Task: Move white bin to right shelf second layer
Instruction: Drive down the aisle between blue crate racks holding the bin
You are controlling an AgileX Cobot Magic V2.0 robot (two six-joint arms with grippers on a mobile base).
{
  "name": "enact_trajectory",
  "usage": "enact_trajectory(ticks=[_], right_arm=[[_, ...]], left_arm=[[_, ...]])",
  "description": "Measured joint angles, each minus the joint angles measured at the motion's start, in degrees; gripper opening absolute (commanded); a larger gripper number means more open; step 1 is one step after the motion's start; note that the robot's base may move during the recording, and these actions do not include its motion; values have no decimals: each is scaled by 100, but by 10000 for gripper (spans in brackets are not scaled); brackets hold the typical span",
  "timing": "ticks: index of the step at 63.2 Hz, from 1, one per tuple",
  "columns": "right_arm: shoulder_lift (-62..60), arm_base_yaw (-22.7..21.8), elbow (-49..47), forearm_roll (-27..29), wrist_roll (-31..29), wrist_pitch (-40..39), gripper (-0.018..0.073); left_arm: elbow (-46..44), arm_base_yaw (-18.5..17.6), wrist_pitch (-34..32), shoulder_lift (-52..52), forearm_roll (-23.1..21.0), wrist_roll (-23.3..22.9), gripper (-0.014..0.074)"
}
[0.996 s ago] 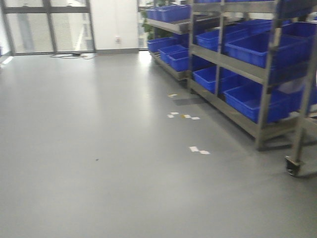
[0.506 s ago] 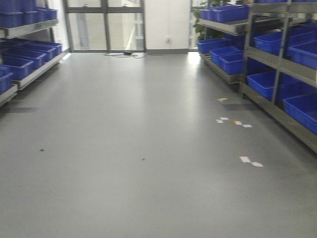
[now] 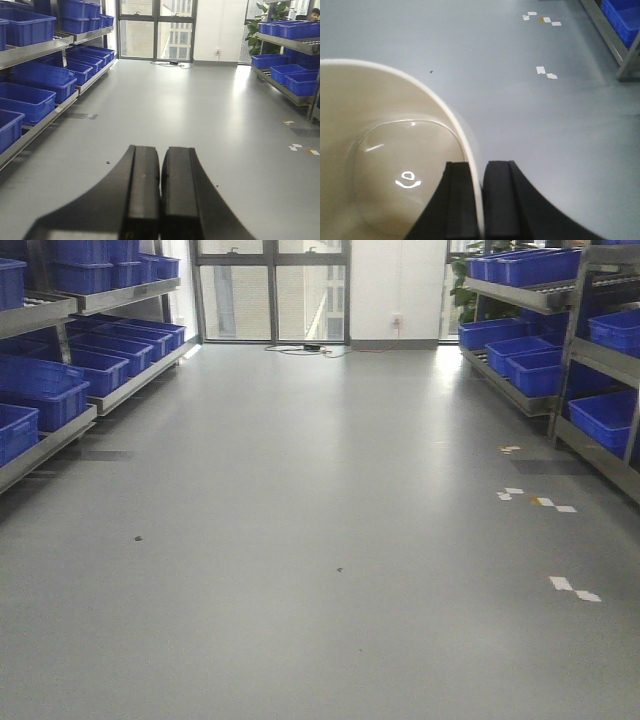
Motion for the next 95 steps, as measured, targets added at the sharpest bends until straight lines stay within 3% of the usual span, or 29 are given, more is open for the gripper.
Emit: enact_trajectory(ticks=[95], right_arm=[[0,0,0,0,0,0,55]], left_arm=[[0,0,0,0,0,0,85]])
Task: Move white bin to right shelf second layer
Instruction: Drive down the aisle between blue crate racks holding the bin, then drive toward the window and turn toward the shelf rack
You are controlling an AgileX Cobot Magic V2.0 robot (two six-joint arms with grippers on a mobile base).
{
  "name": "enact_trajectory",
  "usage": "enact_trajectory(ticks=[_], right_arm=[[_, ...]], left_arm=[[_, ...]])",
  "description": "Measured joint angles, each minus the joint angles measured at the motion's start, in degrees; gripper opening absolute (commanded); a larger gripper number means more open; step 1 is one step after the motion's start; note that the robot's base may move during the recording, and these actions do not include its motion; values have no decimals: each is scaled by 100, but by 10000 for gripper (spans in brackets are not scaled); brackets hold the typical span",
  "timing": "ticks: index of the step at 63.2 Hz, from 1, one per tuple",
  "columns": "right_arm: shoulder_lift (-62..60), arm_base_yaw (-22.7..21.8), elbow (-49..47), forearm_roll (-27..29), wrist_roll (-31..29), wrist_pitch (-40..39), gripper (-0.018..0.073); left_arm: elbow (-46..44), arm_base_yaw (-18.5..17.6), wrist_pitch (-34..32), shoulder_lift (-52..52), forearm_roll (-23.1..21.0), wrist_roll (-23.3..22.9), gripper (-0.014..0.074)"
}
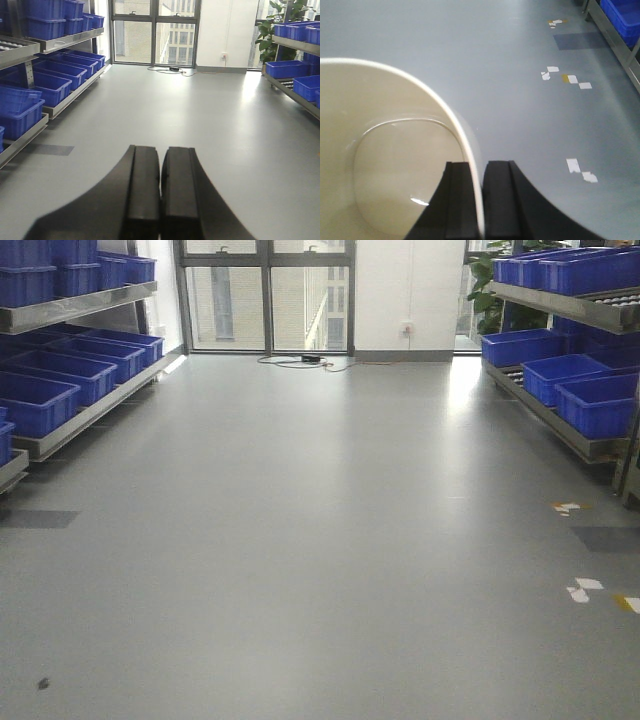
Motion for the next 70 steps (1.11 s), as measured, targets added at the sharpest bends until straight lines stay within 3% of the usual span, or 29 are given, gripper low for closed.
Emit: enact_trajectory(ticks=[70], right_arm=[[0,0,10,0,0,0,55]], left_arm=[[0,0,0,0,0,0,85]])
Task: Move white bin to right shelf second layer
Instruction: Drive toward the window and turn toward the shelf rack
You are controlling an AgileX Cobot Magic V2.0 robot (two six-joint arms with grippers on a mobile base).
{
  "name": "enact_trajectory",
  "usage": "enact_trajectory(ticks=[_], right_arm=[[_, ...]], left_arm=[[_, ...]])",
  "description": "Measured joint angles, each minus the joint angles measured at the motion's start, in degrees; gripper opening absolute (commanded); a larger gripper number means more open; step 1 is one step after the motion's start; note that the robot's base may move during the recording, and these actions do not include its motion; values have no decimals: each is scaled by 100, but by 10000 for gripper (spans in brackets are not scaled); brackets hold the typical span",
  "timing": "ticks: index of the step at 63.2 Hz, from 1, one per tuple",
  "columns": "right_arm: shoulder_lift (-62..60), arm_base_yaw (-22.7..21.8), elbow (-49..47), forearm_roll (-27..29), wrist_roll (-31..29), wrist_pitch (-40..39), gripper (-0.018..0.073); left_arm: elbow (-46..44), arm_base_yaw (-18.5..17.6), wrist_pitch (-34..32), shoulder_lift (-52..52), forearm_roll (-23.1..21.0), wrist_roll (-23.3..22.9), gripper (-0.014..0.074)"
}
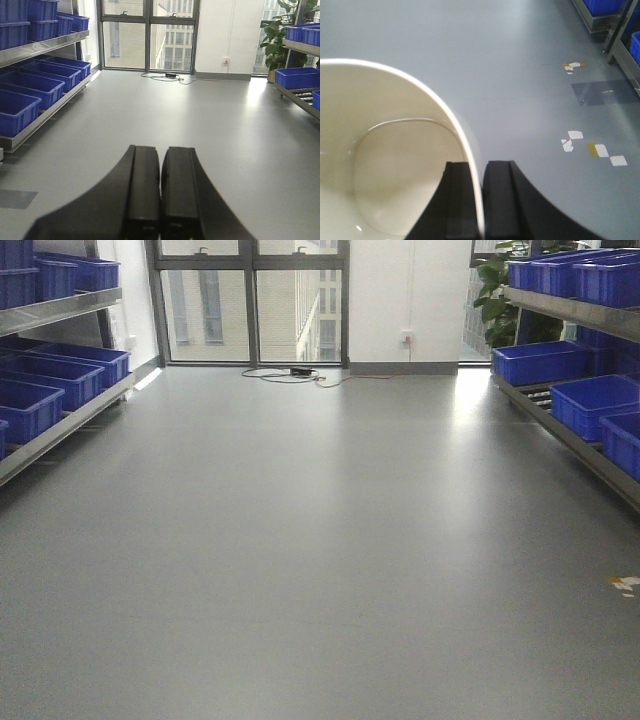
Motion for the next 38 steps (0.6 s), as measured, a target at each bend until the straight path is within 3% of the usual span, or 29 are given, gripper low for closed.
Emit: enact_trajectory(ticks=[38], right_arm=[[0,0,0,0,0,0,55]], left_arm=[[0,0,0,0,0,0,85]])
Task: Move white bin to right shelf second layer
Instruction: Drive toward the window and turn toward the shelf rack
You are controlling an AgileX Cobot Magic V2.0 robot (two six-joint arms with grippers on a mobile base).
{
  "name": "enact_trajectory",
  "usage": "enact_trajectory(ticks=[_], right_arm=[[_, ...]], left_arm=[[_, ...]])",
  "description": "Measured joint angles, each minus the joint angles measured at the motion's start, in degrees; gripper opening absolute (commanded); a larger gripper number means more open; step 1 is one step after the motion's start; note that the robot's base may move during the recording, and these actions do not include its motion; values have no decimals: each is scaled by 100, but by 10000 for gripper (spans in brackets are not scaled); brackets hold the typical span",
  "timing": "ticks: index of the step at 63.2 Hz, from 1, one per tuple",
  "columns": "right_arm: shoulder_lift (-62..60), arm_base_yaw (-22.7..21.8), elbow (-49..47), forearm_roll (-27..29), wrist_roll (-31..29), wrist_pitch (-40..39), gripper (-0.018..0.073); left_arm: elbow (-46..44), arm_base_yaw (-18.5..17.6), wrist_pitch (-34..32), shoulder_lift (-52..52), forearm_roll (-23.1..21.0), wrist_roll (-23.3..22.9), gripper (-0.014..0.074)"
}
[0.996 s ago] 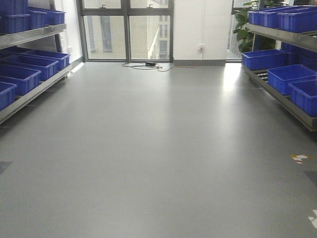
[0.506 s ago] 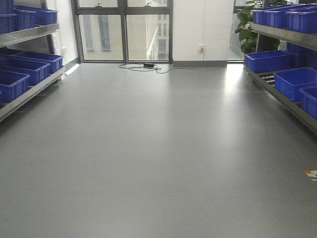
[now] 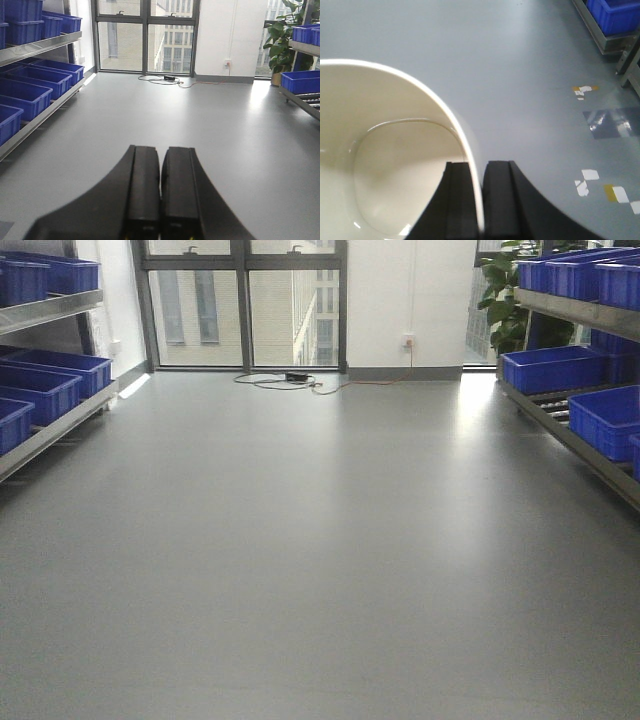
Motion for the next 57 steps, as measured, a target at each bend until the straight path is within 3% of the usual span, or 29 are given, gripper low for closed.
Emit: enact_trajectory(ticks=[57], right_arm=[[0,0,0,0,0,0,55]], left_arm=[[0,0,0,0,0,0,85]])
